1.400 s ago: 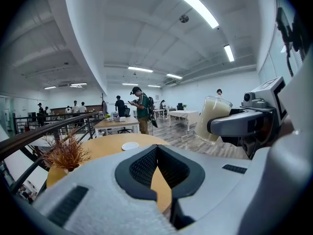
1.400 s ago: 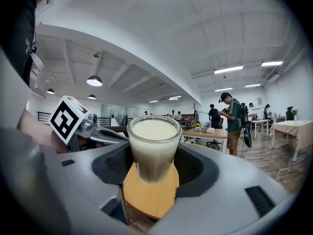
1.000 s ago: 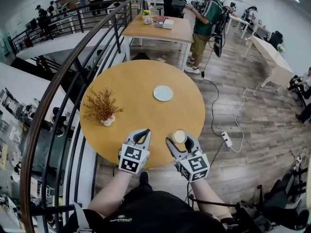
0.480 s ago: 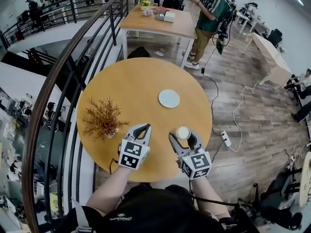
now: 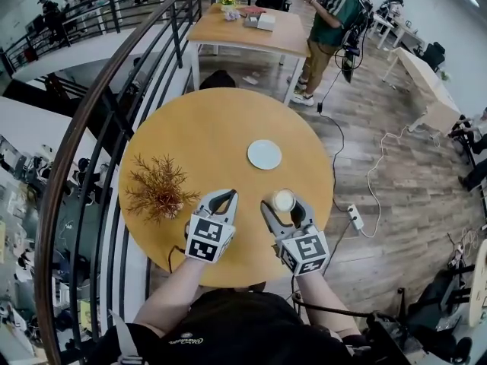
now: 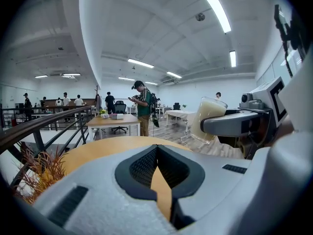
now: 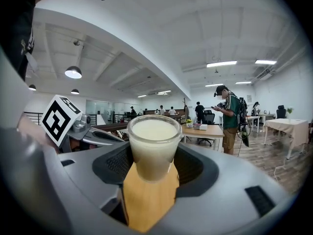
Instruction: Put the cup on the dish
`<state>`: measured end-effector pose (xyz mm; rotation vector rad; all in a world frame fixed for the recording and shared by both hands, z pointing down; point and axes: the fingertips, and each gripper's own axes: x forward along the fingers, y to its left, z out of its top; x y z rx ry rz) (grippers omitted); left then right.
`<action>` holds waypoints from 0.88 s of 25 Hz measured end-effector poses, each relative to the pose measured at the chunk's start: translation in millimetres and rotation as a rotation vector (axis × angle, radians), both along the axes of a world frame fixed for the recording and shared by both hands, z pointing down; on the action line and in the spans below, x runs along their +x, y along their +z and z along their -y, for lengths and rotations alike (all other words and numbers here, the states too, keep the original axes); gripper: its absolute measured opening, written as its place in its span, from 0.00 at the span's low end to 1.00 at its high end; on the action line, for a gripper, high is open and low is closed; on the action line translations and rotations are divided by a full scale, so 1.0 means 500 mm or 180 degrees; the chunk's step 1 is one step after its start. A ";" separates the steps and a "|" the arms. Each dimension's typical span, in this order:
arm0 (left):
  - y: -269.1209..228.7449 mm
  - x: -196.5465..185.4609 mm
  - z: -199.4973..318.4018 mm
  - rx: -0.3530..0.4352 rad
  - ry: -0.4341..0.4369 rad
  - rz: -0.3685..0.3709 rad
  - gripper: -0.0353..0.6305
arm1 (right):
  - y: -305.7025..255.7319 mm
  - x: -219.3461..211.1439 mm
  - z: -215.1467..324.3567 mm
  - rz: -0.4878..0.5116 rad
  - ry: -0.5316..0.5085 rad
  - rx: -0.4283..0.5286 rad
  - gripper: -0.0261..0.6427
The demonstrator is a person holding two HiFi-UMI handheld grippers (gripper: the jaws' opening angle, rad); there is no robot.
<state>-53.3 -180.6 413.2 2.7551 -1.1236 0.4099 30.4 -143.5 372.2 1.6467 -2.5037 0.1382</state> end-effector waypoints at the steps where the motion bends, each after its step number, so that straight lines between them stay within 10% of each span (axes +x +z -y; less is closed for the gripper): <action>1: -0.002 0.005 0.000 0.0008 -0.0007 0.0001 0.06 | -0.001 0.004 0.002 0.0014 -0.0013 0.0014 0.42; 22: -0.003 0.113 -0.032 0.0024 -0.0069 0.0205 0.06 | -0.002 0.108 -0.013 0.0124 -0.0124 0.0043 0.42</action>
